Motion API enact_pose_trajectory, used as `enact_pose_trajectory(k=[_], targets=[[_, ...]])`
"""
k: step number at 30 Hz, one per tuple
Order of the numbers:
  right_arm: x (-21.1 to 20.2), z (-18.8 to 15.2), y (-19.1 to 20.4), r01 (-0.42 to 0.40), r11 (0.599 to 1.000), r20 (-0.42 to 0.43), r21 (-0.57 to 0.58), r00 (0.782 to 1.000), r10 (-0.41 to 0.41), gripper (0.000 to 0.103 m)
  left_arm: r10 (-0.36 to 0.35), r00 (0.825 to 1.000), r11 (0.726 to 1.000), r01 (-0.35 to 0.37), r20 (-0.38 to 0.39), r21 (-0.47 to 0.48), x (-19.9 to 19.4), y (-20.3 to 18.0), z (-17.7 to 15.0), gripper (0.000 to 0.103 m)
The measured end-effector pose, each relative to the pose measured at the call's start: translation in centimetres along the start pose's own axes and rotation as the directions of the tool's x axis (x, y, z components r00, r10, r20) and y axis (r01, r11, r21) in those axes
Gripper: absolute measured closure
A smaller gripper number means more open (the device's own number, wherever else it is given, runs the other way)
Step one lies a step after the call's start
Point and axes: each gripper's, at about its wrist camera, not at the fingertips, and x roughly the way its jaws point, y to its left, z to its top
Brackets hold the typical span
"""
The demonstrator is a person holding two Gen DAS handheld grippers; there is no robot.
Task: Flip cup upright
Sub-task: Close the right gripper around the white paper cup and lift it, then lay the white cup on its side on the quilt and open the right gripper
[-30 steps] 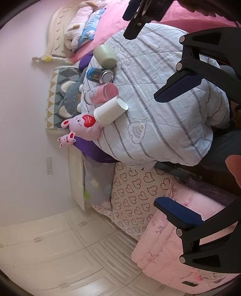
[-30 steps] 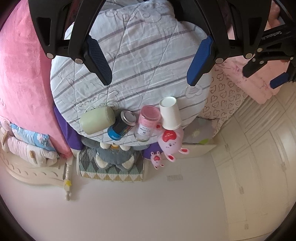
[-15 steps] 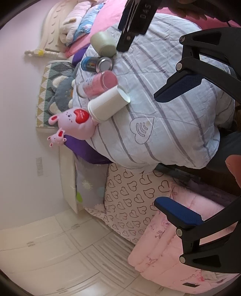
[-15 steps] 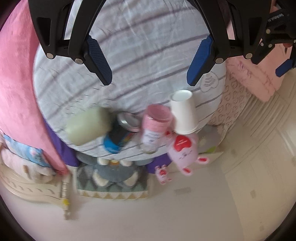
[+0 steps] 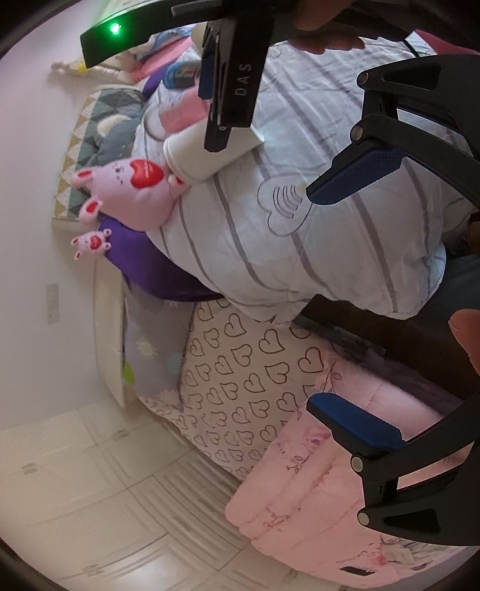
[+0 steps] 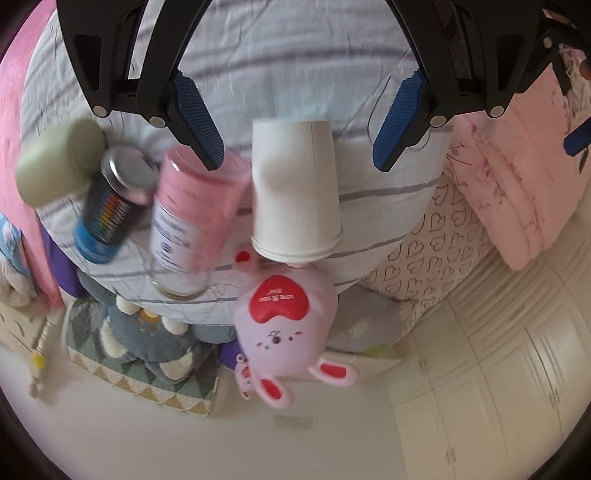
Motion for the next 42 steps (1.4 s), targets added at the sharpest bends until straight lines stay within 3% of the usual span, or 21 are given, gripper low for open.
enact_pose_trajectory(k=[10, 13, 22, 25, 31, 36, 42], targets=[[3.8, 1.2, 1.8, 0.021, 0.994, -0.084, -0.103, 0.996, -0.03, 0.02, -0.013, 0.999, 0.999, 0.012, -0.04, -0.032, 2.1, 1.4, 0.0, 0.0], [4.6, 1.2, 1.7, 0.029, 0.994, -0.114, -0.104, 0.993, -0.041, 0.038, -0.015, 0.999, 0.999, 0.014, -0.046, -0.034, 2.2, 1.4, -0.2, 0.0], [5.8, 0.9, 1.4, 0.033, 0.995, -0.144, -0.091, 0.988, -0.046, 0.04, -0.013, 0.999, 0.999, 0.012, -0.036, -0.039, 0.7, 1.5, -1.0, 0.0], [4.6, 0.5, 1.3, -0.044, 0.998, -0.131, -0.036, 0.991, 0.039, 0.04, -0.008, 1.0, 0.999, 0.007, -0.025, -0.043, -0.3, 1.7, -1.4, 0.0], [1.0, -1.6, 1.3, -0.089, 0.996, -0.093, -0.003, 0.992, 0.088, 0.04, -0.009, 1.0, 0.999, 0.009, 0.001, -0.048, -2.8, 1.9, -2.6, 0.0], [-3.9, -5.4, -0.7, -0.068, 0.996, -0.048, 0.063, 0.996, 0.072, 0.04, -0.025, 0.999, 0.999, 0.026, 0.025, -0.026, -5.0, 1.1, -4.1, 0.0], [-8.6, -11.0, -5.6, 0.029, 0.978, -0.017, 0.207, 1.0, -0.026, 0.04, -0.061, 0.997, 0.997, 0.059, 0.041, 0.042, -7.1, -1.4, -5.7, 0.0]])
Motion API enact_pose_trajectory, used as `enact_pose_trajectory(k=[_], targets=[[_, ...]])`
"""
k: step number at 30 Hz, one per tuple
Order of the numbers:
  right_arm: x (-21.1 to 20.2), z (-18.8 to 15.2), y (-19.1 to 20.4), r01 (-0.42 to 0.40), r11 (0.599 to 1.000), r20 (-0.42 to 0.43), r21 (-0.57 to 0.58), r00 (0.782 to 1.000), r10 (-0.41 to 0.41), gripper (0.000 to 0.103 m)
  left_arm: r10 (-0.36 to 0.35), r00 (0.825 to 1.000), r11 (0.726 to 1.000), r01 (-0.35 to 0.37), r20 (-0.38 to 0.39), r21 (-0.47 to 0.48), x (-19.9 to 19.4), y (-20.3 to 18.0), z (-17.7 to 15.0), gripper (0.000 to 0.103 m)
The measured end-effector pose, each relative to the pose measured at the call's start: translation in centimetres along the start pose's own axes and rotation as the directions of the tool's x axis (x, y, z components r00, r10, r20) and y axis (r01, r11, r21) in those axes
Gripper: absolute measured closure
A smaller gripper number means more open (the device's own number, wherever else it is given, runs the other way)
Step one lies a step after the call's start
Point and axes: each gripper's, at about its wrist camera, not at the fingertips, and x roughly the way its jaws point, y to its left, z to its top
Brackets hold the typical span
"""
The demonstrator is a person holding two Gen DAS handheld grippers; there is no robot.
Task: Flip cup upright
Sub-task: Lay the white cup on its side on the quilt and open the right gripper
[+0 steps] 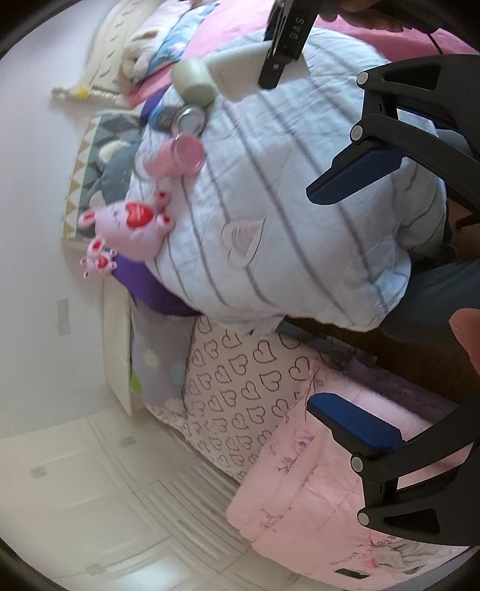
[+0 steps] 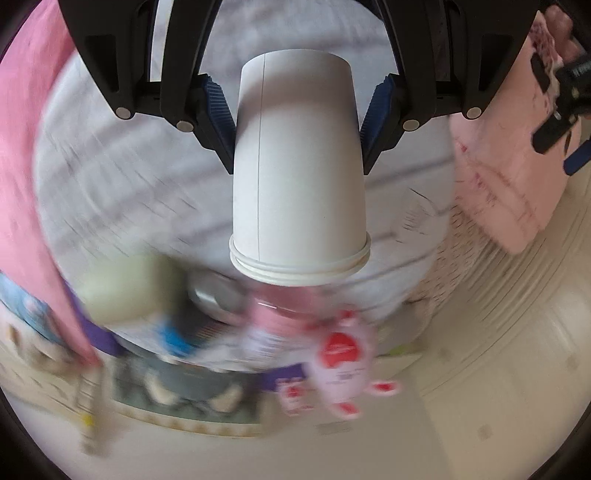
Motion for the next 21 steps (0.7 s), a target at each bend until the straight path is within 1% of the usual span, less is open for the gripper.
enact_pose_trajectory(k=[4, 8, 10, 12, 16, 17, 19, 20, 21], targets=[[-1.2, -2.9, -4.6, 0.08, 0.991, 0.0, 0.11, 0.997, -0.08, 0.04, -0.018, 1.0, 0.999, 0.018, 0.007, 0.048, -1.1, -2.5, -0.9, 0.0], [-0.9, -3.9, -8.7, 0.144, 0.974, -0.014, 0.174, 0.99, -0.143, 0.04, -0.029, 0.999, 0.996, 0.028, 0.017, 0.081, -2.2, -4.7, -1.2, 0.0], [-0.3, -4.1, -10.1, 0.148, 0.971, -0.019, 0.186, 0.989, -0.147, 0.04, -0.028, 0.999, 0.996, 0.026, 0.019, 0.09, -2.5, -5.3, -1.3, 0.0], [0.2, -4.5, -10.5, 0.168, 0.97, -0.024, 0.175, 0.986, -0.166, 0.04, -0.024, 0.999, 0.995, 0.022, 0.022, 0.096, -2.8, -5.8, -1.5, 0.0], [0.7, -4.6, -10.6, 0.165, 0.972, -0.017, 0.167, 0.986, -0.164, 0.039, -0.014, 1.0, 0.995, 0.012, 0.022, 0.1, -3.0, -6.3, -1.7, 0.0], [0.7, -4.7, -10.9, 0.16, 0.972, -0.014, 0.17, 0.987, -0.16, 0.038, -0.014, 1.0, 0.995, 0.012, 0.02, 0.101, -3.0, -6.4, -1.7, 0.0], [0.4, -5.0, -11.0, 0.156, 0.972, -0.013, 0.175, 0.988, -0.156, 0.022, -0.013, 1.0, 0.995, 0.011, 0.018, 0.104, -2.9, -6.6, -1.7, 0.0], [0.4, -5.1, -11.0, 0.156, 0.973, -0.013, 0.173, 0.988, -0.156, 0.019, -0.013, 1.0, 0.994, 0.011, 0.018, 0.106, -3.0, -6.7, -1.8, 0.0], [0.3, -5.1, -10.9, 0.156, 0.973, -0.012, 0.17, 0.988, -0.156, 0.019, -0.014, 1.0, 0.994, 0.012, 0.018, 0.108, -3.0, -6.8, -1.8, 0.0]])
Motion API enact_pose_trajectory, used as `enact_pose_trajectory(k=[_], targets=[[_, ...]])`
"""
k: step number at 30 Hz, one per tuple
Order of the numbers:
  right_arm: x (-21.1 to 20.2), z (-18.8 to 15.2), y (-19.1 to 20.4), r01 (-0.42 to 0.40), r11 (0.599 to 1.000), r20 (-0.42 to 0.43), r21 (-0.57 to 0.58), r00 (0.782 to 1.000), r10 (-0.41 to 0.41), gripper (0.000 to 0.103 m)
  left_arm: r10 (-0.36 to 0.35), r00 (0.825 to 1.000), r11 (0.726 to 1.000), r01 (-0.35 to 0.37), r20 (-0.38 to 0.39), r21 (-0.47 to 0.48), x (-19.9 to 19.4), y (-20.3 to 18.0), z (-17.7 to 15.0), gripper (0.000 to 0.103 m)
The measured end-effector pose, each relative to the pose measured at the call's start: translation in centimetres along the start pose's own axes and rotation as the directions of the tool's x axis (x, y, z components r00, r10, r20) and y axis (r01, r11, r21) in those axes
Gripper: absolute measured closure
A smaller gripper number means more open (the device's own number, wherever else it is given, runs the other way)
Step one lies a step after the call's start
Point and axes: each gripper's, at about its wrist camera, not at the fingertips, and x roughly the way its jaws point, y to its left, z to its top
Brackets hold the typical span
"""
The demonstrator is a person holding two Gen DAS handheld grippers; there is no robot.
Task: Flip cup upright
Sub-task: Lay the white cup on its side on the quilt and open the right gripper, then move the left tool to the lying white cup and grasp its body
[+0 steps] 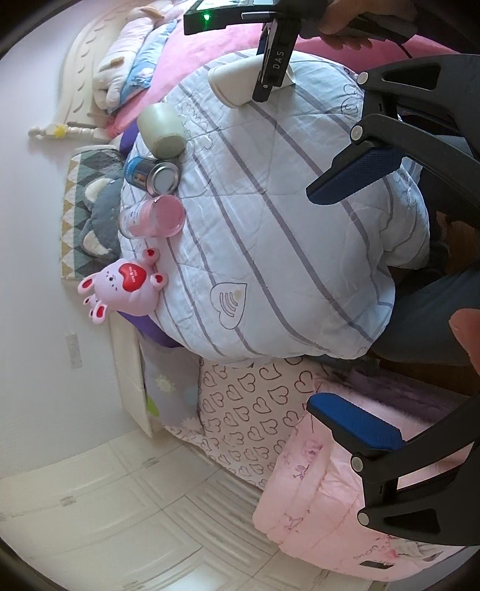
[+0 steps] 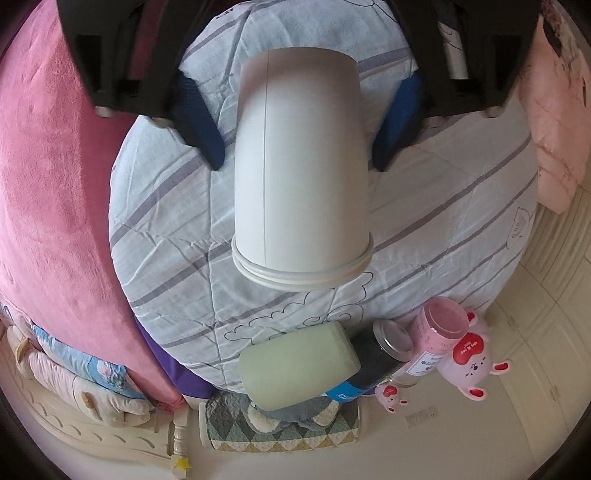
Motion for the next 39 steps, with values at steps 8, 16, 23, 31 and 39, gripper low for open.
enact_pose_trajectory(k=[8, 16, 23, 31, 39], targets=[[-1.4, 0.1, 0.3, 0.006, 1.0, 0.031, -0.023, 1.0, -0.005, 0.019, -0.005, 1.0, 1.0, 0.005, 0.003, 0.005, -0.2, -0.5, 0.1, 0.0], [-4.9, 0.3, 0.0, -0.012, 1.0, 0.118, -0.016, 0.993, 0.014, 0.019, -0.007, 1.0, 1.0, 0.007, 0.001, 0.013, -0.5, -1.2, 0.3, 0.0], [-11.4, -1.4, -1.9, -0.044, 0.999, 0.253, 0.02, 0.967, 0.038, 0.019, -0.043, 0.999, 0.998, 0.043, -0.011, 0.051, -1.0, -5.1, 0.7, 0.0], [-12.5, -4.4, -5.1, -0.052, 0.998, 0.238, 0.038, 0.97, 0.042, 0.019, -0.106, 0.993, 0.989, 0.11, -0.046, 0.095, -0.9, -12.8, 0.7, 0.0], [-11.2, -4.7, -8.9, -0.071, 0.995, 0.207, 0.064, 0.977, 0.057, 0.019, -0.124, 0.99, 0.979, 0.133, -0.066, 0.153, -0.2, -18.8, 1.1, 0.0]])
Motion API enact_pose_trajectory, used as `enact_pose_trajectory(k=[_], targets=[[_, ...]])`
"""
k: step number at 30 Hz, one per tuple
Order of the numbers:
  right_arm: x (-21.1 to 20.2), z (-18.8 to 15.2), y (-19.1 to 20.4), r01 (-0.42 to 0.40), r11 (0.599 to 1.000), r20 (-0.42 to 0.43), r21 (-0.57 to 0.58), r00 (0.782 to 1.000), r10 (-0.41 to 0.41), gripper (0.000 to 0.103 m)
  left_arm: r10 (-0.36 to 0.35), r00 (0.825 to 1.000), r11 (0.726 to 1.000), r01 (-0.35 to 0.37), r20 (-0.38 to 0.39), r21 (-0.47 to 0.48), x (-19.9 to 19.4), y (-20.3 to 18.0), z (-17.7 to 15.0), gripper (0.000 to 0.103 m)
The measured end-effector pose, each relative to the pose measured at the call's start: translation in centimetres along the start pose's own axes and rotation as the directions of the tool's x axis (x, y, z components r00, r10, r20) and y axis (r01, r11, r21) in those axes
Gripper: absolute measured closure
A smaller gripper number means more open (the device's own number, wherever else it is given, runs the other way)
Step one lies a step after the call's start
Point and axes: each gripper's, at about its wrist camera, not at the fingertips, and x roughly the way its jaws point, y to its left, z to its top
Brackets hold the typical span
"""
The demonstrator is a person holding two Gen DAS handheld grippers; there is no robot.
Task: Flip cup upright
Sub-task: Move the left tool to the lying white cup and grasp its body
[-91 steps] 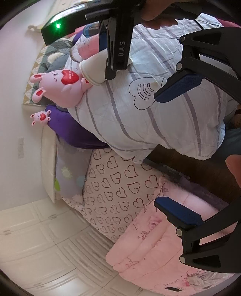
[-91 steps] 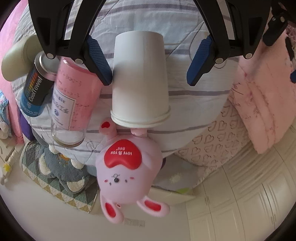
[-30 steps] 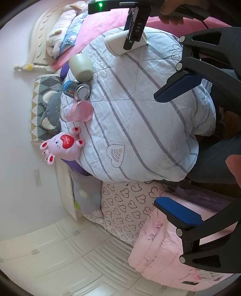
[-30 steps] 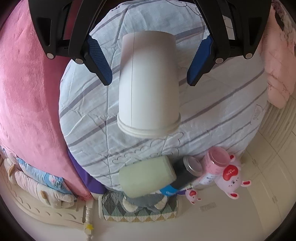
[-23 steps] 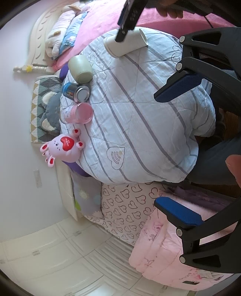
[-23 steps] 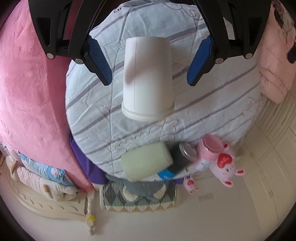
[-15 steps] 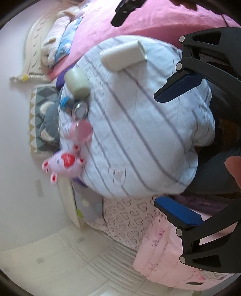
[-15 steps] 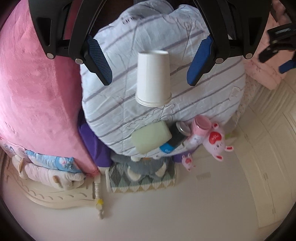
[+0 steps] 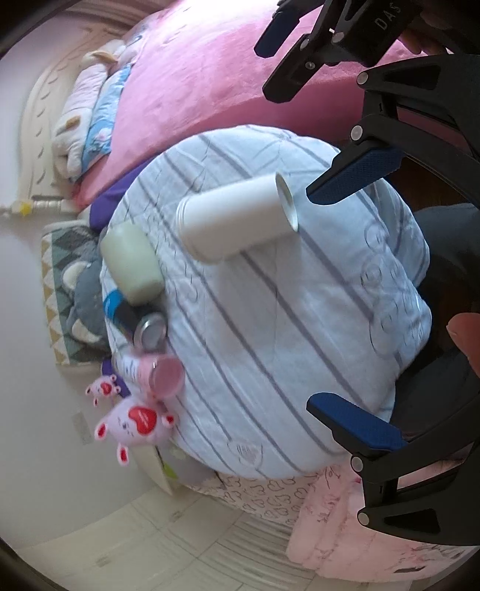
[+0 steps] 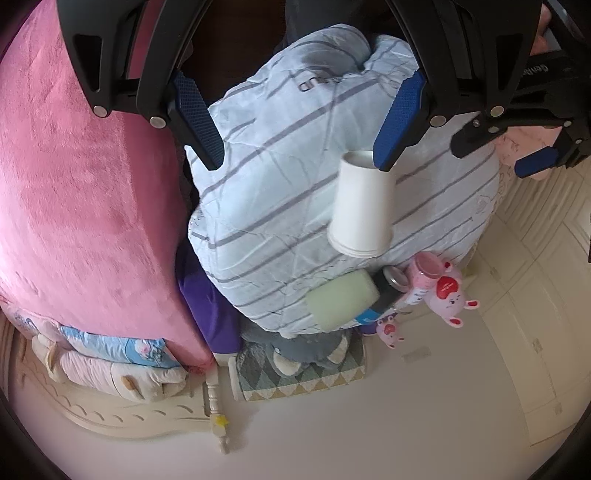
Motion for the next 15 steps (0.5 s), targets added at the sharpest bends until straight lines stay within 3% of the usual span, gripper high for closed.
enact_pose_trajectory(k=[9, 15], targets=[[1.2, 0.9, -4.3, 0.051, 0.998, -0.012, 0.044, 0.999, -0.051, 0.019, -0.075, 0.995, 0.997, 0.073, -0.066, -0.03, 3.4, -3.1, 3.2, 0.0], [3.1, 2.3, -5.9, 0.066, 0.996, -0.038, 0.058, 0.997, -0.063, 0.019, -0.128, 0.982, 0.989, 0.115, -0.142, -0.093, 7.1, -4.0, 5.0, 0.0]])
